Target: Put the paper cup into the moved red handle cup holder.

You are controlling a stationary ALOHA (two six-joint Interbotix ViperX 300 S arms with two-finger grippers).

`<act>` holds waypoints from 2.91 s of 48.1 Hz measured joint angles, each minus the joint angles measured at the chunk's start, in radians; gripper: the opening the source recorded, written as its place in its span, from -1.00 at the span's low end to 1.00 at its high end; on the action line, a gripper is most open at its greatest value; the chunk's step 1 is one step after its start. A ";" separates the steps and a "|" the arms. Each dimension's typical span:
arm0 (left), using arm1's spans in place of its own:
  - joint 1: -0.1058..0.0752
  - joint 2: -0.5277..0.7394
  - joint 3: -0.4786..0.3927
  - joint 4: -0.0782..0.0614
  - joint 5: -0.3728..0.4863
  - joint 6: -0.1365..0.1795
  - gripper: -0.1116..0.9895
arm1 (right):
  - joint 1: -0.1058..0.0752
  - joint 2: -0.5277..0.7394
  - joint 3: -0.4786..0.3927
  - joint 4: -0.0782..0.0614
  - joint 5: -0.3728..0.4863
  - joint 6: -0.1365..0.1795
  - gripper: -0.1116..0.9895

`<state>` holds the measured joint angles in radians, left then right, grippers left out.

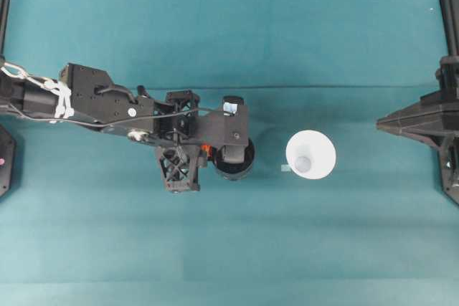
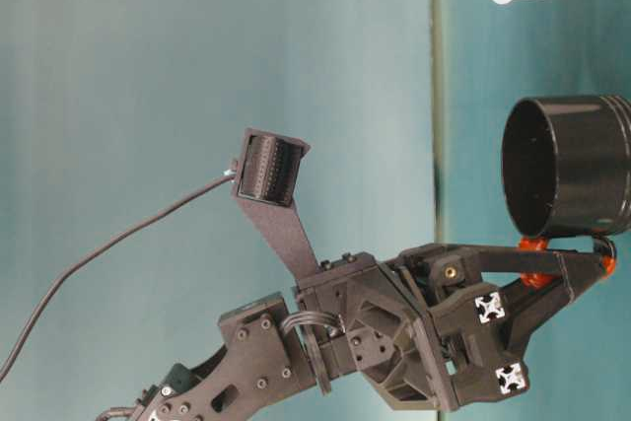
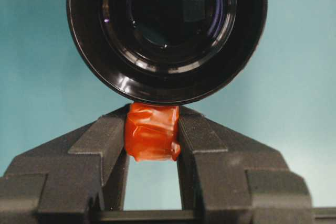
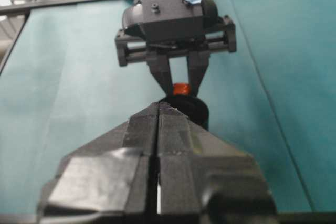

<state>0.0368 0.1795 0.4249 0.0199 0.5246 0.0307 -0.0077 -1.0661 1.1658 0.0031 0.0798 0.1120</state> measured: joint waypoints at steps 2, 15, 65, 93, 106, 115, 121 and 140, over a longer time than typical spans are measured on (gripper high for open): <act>0.000 0.000 0.000 0.002 0.000 0.000 -0.27 | 0.000 0.000 0.000 -0.002 0.000 0.000 -0.99; -0.002 0.000 0.002 0.000 0.012 0.008 0.85 | 0.000 0.000 0.000 0.000 0.000 0.000 -0.99; -0.038 -0.431 0.249 0.000 0.057 -0.015 0.91 | -0.038 0.028 -0.112 0.000 0.236 0.029 -0.99; -0.043 -0.502 0.291 0.000 0.080 -0.012 0.91 | -0.067 0.313 -0.290 0.000 0.465 0.224 -0.34; -0.043 -0.511 0.302 0.002 0.080 -0.015 0.91 | -0.074 0.434 -0.337 0.000 0.497 0.229 0.68; -0.043 -0.526 0.314 0.000 0.080 -0.021 0.91 | -0.107 0.525 -0.396 0.000 0.612 0.229 0.71; -0.043 -0.531 0.321 0.000 0.080 -0.023 0.91 | -0.130 0.589 -0.436 -0.002 0.681 0.229 0.72; -0.043 -0.532 0.322 0.000 0.080 -0.020 0.91 | -0.141 0.773 -0.456 -0.002 0.701 0.229 0.72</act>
<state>-0.0061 -0.3528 0.7470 0.0199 0.6044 0.0107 -0.1488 -0.2930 0.7102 0.0015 0.7808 0.3405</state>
